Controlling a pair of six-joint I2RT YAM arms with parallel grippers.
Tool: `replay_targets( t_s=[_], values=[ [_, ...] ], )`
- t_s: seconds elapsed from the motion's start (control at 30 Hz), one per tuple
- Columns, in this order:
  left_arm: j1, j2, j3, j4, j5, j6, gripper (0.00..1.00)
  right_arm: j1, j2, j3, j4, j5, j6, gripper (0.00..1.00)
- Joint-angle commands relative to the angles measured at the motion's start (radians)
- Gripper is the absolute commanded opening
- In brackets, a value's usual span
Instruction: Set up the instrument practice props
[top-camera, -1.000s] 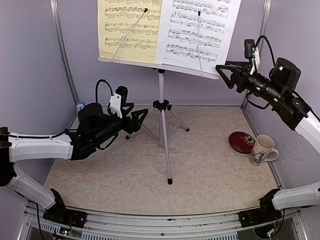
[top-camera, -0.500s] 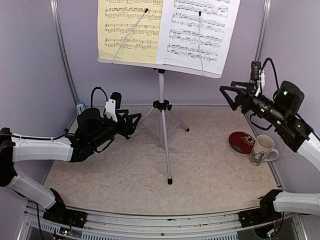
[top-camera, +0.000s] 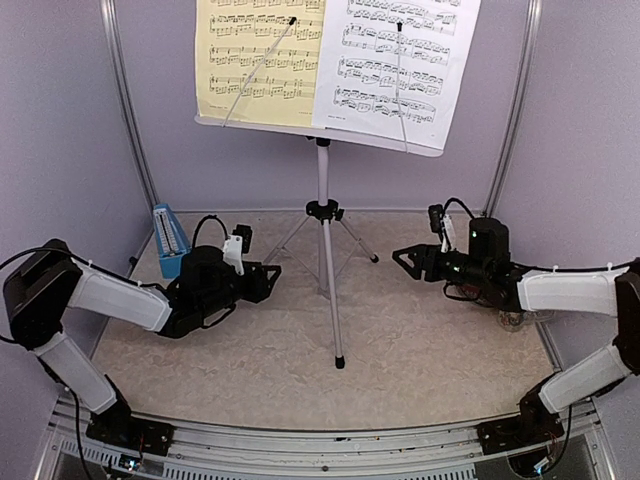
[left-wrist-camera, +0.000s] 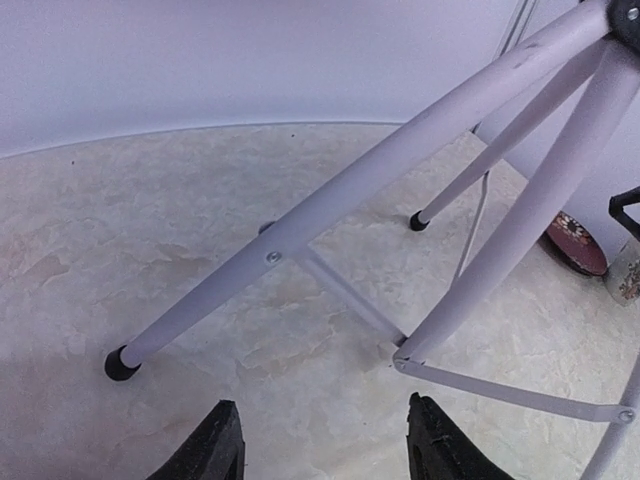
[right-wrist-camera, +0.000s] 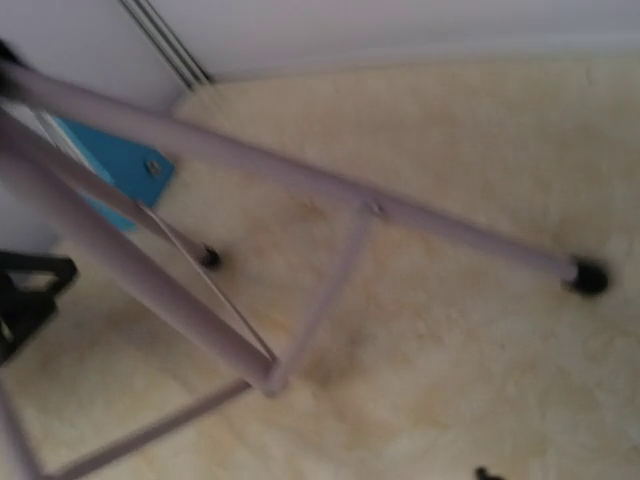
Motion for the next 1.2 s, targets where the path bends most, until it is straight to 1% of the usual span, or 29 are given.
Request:
replay_targets(
  t_s=[0.0,0.13,0.33,0.47,0.77,0.97,1.17],
  values=[
    [0.032,0.072,0.001,0.064,0.005,-0.069,0.53,-0.026,0.169,0.039,0.163,-0.078,0.014,0.60],
    [0.062,0.140,0.034,0.036,-0.006,-0.116,0.46,-0.033,0.332,0.107,0.205,-0.120,0.010,0.55],
    [0.127,0.198,0.070,-0.022,-0.002,-0.175,0.41,-0.048,0.524,0.242,0.170,-0.151,-0.002,0.49],
    [0.150,0.229,0.121,-0.080,-0.014,-0.184,0.38,-0.058,0.613,0.315,0.143,-0.154,0.006,0.44],
    [0.173,0.314,0.214,-0.171,-0.004,-0.174,0.32,-0.071,0.734,0.408,0.091,-0.137,-0.004,0.41],
    [0.184,0.347,0.220,-0.172,0.012,-0.187,0.29,-0.081,0.779,0.433,0.090,-0.125,-0.008,0.40],
    [0.212,0.392,0.268,-0.177,0.054,-0.189,0.27,-0.092,0.818,0.492,0.076,-0.107,-0.008,0.39]
  ],
)
